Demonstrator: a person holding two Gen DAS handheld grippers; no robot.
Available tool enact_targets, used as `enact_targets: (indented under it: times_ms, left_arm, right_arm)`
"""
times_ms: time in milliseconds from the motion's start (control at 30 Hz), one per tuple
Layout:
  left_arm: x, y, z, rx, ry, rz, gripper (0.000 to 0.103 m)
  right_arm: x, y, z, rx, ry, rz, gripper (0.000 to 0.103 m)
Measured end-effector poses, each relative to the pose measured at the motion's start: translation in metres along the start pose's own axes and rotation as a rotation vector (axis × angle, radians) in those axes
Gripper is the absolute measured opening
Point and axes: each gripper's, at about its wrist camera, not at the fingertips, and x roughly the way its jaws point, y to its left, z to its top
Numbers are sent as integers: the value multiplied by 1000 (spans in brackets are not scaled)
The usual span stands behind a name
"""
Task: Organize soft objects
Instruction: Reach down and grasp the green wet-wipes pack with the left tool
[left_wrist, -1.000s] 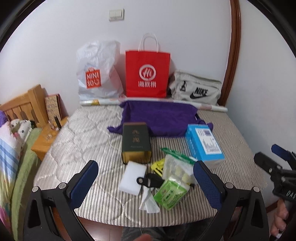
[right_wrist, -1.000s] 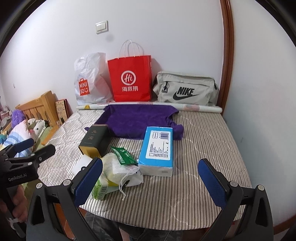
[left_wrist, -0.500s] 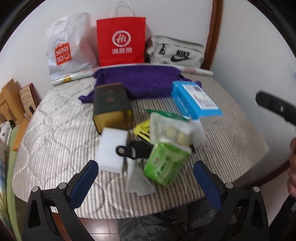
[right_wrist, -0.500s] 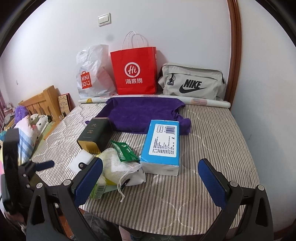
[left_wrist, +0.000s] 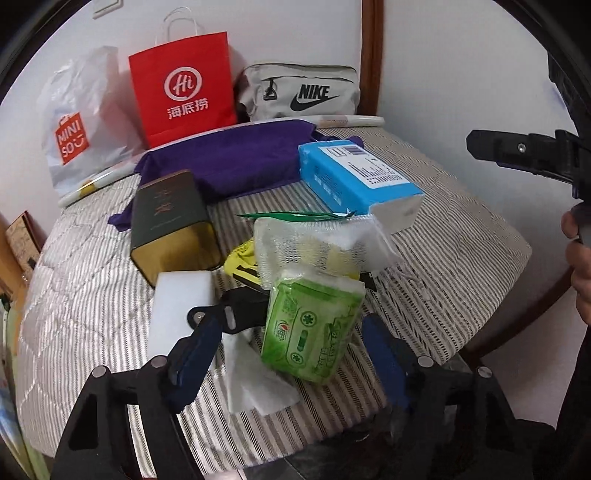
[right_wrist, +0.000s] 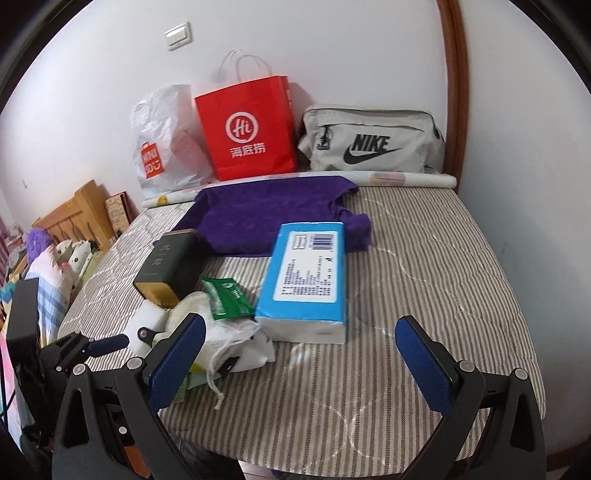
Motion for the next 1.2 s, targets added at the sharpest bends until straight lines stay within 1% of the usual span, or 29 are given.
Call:
enact_targets:
  times_ms: [133,267,367,467,500,533,567,600,633,800,967,1133,1200]
  left_arm:
    - [6,2,1,6,-4,-71,77]
    - [17,5,2,34,15,-70,77]
    - [24,8,2,34,31,-95,77]
    - [29,6,1,46,28,-108,77]
    - [30,5,1,51,29,-106,74]
    - [32,3,1,58,31,-109,64]
    - [33,2,1,63,33,-117,56]
    - [34,2,1,63,35,-126,52]
    - [34,1,1,62,32,-127,52]
    - [23,2,2,63,3,-121,52]
    - [8,16,7,8,-22,-123,52]
    - [0,29,12,-8,-41,-47,52]
    - [-3,36,14,-23,-38,-14,52]
  right_arm:
    - [4,-8,0,9,6,-11,102]
    - [12,-13,-1,16,16,-11,102]
    - [19,-15,-3,18,28,-10,102]
    - [25,-16,-5,22,40,-8,102]
    - [27,-17,-5,22,41,-8,102]
    - [29,-17,-5,22,43,-10,102]
    - [31,-17,-5,23,47,-12,102]
    - [33,-17,-6,22,52,-16,102]
    - [35,-17,-6,23,56,-21,102]
    - [42,-17,-8,26,74,-15,102]
    - [46,-12,-8,17,79,-4,102]
    - [50,-4,-9,4,84,21,102]
    - [52,1,-8,3,89,54,102]
